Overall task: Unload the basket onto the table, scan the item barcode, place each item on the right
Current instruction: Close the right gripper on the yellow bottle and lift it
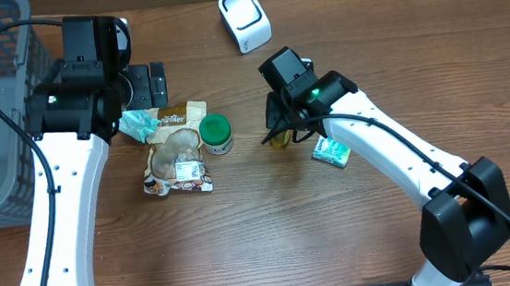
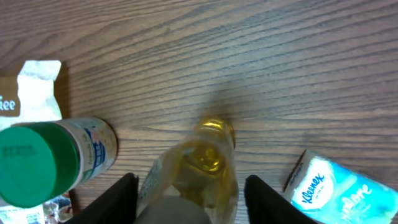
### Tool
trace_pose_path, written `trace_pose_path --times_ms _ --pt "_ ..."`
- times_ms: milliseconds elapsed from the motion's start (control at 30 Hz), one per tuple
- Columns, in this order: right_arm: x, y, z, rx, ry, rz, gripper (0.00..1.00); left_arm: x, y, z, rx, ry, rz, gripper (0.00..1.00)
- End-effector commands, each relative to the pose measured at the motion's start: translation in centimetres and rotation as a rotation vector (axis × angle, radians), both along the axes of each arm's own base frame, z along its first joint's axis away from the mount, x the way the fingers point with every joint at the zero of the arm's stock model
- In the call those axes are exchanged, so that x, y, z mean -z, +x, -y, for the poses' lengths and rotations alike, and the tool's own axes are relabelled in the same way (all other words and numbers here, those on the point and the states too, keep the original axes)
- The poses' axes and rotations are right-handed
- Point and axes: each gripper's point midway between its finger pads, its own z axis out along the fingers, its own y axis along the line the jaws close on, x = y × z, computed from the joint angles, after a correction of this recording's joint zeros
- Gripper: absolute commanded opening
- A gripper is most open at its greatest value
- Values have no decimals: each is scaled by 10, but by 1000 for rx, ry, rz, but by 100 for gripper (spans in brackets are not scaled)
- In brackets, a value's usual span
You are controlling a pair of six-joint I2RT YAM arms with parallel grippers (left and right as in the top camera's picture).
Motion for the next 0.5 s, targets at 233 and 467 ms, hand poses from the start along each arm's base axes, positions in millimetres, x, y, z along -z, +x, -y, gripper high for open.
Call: trace_pose_path --times_ms 233,467 --pt "5 6 5 -210 -114 38 45 -3 2 -3 2 16 6 99" --pt "6 4 6 -417 -200 58 78 -3 2 -3 2 16 7 100"
